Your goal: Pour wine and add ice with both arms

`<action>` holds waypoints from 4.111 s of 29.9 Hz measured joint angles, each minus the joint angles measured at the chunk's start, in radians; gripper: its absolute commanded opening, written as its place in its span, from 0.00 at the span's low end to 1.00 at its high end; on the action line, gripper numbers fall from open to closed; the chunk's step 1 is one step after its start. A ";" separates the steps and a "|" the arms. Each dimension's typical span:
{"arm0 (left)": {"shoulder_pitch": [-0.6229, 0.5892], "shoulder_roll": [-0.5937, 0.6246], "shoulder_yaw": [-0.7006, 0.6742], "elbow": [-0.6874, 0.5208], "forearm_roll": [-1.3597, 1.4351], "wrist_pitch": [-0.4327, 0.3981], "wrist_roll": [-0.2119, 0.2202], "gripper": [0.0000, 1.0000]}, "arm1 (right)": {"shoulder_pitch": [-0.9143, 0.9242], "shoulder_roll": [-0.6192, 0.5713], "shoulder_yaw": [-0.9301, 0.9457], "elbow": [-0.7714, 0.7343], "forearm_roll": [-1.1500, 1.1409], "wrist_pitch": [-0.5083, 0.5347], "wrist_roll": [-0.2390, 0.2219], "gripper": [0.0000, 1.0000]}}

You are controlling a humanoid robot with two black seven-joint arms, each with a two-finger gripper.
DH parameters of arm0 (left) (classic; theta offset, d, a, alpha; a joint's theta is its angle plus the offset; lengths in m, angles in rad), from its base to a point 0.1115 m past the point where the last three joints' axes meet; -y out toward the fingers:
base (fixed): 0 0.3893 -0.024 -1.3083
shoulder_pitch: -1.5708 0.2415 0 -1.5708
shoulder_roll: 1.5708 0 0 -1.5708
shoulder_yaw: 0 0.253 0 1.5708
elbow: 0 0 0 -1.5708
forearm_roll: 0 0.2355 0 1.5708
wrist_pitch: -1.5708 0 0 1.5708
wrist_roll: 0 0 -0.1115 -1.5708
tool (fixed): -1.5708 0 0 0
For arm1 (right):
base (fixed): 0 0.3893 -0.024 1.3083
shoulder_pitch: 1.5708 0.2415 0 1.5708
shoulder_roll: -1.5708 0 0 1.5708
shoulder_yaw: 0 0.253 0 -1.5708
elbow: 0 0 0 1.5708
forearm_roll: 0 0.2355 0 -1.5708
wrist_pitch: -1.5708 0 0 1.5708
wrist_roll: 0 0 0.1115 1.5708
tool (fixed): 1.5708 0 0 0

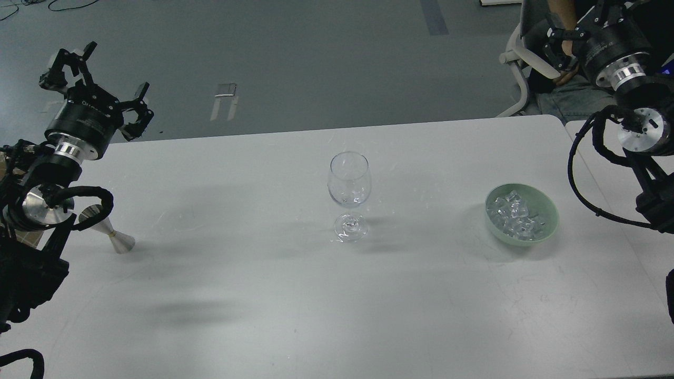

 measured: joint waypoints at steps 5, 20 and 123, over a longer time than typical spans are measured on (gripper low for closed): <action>-0.001 -0.010 0.000 -0.008 0.000 -0.009 0.001 0.99 | 0.000 0.024 0.000 -0.002 -0.001 0.002 0.001 1.00; -0.037 -0.025 0.124 -0.080 0.074 0.033 0.022 0.99 | -0.002 0.081 -0.004 0.004 -0.005 0.000 -0.013 1.00; 0.696 -0.245 -0.550 -0.417 -0.376 0.516 0.353 0.98 | -0.026 0.107 -0.046 0.000 -0.038 -0.042 -0.058 1.00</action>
